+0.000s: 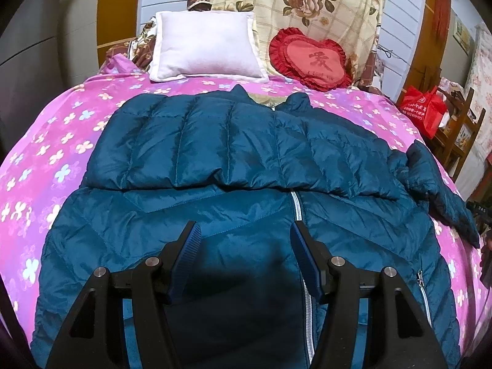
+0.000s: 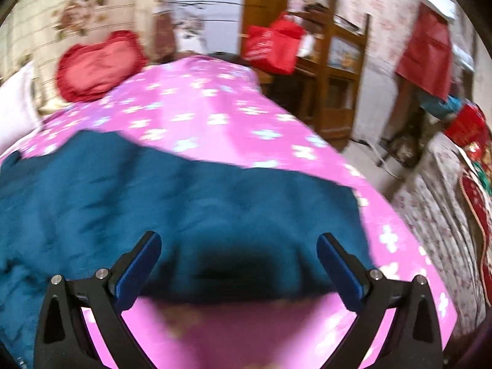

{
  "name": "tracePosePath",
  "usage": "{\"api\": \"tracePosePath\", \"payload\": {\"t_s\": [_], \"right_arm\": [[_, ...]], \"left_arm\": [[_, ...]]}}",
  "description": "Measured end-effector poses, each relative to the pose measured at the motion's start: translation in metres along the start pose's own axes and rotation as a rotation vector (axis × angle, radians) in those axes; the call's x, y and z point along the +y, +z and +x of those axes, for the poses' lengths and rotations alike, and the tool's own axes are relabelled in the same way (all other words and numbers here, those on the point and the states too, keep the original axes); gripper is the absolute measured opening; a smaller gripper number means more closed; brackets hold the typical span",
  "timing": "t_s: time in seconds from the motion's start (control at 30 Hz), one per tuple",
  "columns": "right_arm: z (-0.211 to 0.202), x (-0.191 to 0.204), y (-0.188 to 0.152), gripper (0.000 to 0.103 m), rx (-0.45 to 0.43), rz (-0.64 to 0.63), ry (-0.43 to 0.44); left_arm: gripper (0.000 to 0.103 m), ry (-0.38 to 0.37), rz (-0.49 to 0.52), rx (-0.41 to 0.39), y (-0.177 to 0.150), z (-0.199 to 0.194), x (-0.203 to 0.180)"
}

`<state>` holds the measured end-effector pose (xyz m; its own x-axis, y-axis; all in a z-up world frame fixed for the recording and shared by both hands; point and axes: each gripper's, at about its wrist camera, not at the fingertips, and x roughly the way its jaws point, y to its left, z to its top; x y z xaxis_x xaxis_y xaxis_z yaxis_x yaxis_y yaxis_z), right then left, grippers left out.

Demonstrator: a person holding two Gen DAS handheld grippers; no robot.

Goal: Fold large clothes
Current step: 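Grasp the sleeve cuff nearest the right gripper and lift it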

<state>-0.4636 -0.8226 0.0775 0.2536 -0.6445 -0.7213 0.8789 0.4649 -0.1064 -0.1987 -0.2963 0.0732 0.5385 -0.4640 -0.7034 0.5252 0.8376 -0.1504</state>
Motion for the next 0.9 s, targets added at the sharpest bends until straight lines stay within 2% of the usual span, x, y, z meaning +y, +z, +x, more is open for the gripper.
{"api": "tracePosePath", "payload": {"t_s": [0.23,0.3,0.4,0.47,0.5,0.53,0.6,0.63,0.77,0.9], "right_arm": [[0.055,-0.075,0.004,0.103,0.08,0.138,-0.096],[0.069,-0.086,-0.003,0.103,0.119,0.174,-0.085],[0.083,-0.094,-0.012,0.102,0.15,0.23,-0.013],[0.081,-0.092,-0.014,0.093,0.129,0.225,-0.002],[0.08,-0.088,-0.013,0.069,0.121,0.198,0.004],[0.078,-0.084,-0.01,0.039,0.114,0.171,0.02],[0.07,-0.073,-0.002,0.022,0.107,0.128,0.056],[0.064,-0.066,0.004,0.018,0.103,0.108,0.06],[0.027,-0.041,0.026,0.017,0.02,0.054,0.122],[-0.022,0.006,0.053,0.017,-0.063,-0.034,0.237]], "left_arm": [[0.042,0.007,-0.007,0.029,-0.002,0.011,0.002],[0.042,0.011,0.0,0.035,-0.003,0.014,0.001],[0.042,0.015,0.009,0.043,-0.004,0.017,-0.001],[0.042,0.01,0.012,0.049,-0.004,0.017,-0.001],[0.042,0.007,0.013,0.05,-0.004,0.017,-0.001],[0.042,0.005,0.013,0.048,-0.004,0.015,-0.001],[0.042,0.003,0.016,0.038,-0.003,0.011,-0.002],[0.042,0.003,0.019,0.031,-0.002,0.009,-0.002],[0.042,0.018,0.015,0.007,0.003,-0.003,0.0],[0.042,0.027,-0.007,0.009,0.008,-0.006,0.008]]}}
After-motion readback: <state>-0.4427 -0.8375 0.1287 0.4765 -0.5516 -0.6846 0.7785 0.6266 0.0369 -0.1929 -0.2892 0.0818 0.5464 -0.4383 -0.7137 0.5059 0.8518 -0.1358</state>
